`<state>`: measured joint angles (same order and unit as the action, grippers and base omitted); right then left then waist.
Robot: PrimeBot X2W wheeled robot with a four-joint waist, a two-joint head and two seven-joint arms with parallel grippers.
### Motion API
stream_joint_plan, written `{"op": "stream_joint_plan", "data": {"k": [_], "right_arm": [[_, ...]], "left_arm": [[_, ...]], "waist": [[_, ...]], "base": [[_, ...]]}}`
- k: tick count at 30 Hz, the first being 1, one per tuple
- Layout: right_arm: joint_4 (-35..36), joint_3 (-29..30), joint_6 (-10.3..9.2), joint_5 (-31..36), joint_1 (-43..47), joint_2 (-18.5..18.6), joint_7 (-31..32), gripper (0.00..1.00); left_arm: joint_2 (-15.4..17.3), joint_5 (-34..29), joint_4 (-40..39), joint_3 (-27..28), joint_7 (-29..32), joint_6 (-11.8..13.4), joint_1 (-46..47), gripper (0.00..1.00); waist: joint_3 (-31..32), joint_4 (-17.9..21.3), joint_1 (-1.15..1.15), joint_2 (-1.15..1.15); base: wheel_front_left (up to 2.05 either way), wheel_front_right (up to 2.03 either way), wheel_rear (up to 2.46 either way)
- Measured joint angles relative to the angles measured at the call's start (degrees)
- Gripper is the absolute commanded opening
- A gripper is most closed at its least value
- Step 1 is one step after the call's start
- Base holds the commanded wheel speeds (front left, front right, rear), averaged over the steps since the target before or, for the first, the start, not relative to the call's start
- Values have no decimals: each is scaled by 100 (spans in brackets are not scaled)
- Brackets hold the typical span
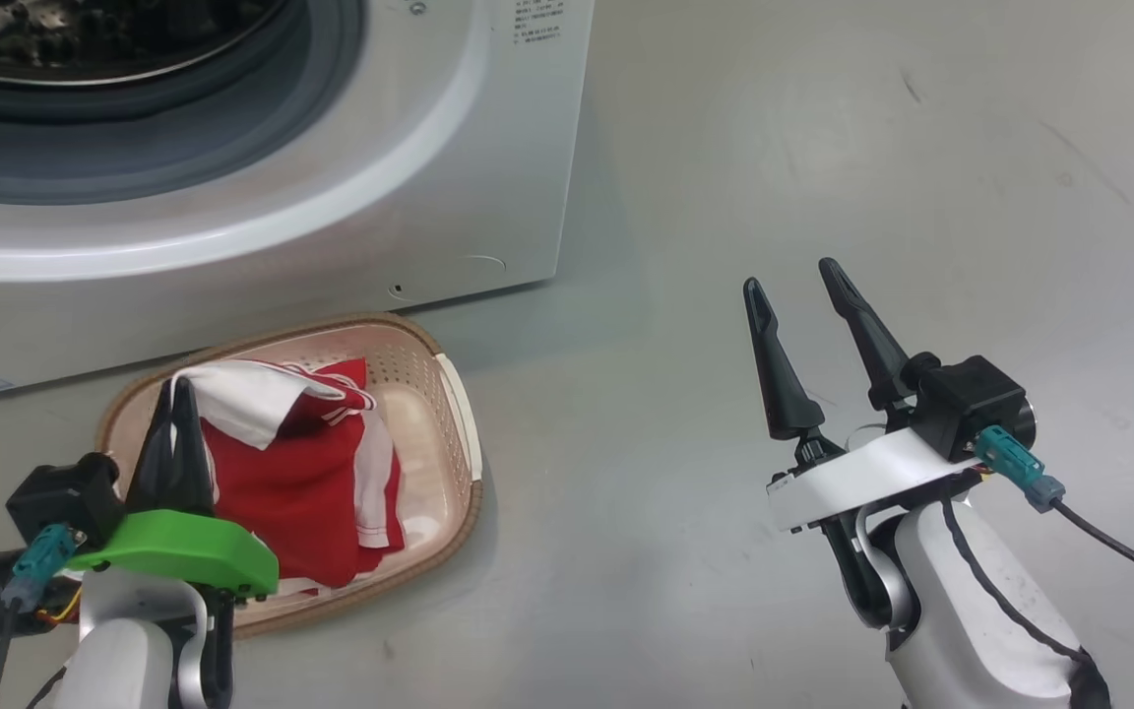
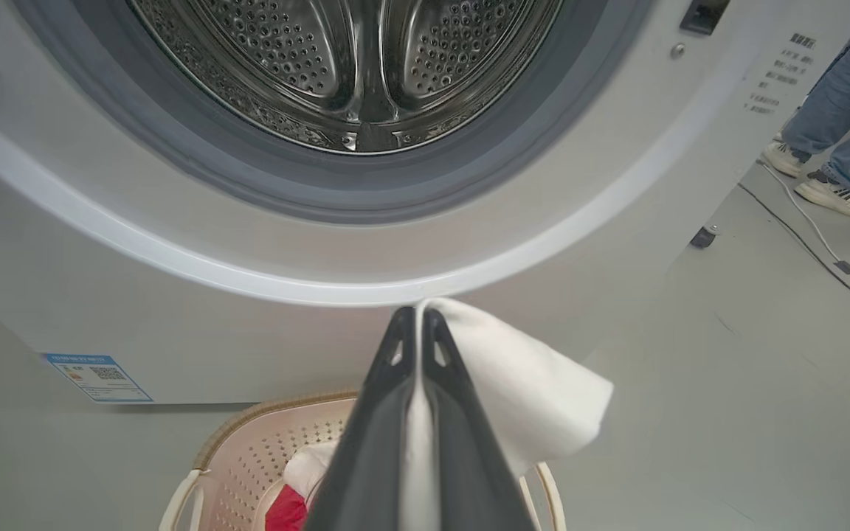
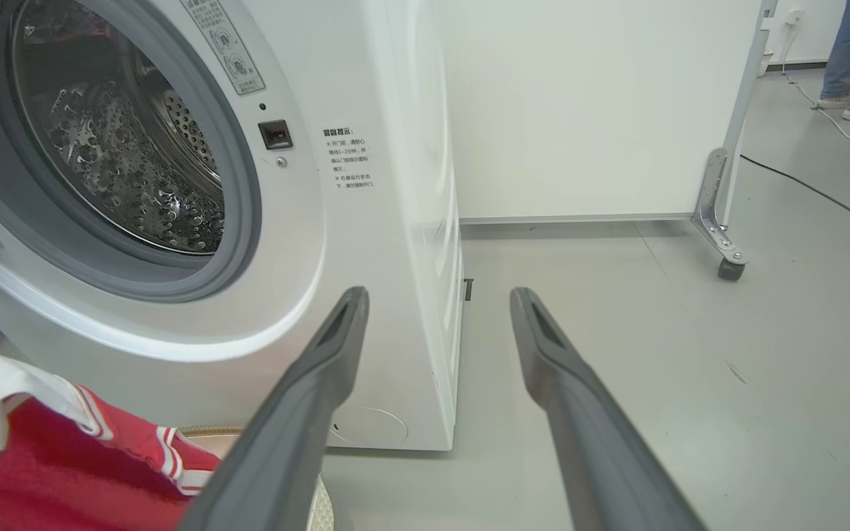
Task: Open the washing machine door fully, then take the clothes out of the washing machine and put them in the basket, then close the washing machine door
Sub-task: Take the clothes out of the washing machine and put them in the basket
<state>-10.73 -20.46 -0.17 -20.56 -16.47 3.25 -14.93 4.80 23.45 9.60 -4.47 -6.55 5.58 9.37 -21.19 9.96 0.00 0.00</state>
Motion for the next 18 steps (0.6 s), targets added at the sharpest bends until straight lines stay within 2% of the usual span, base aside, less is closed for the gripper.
{"op": "stream_joint_plan", "data": {"k": [11, 18], "right_arm": [[264, 1, -56, 1, -317, 0, 0, 100], [443, -45, -110, -29, -453, -1, 0, 100]], "left_arm": [[18, 16, 982, 63, -15, -88, 564, 0], [169, 15, 1659, 125, -10, -92, 980, 0]], "waist": [[-642, 234, 0, 0], [-1090, 376, 0, 0]], "base": [[0, 0, 0], [0, 0, 0]]}}
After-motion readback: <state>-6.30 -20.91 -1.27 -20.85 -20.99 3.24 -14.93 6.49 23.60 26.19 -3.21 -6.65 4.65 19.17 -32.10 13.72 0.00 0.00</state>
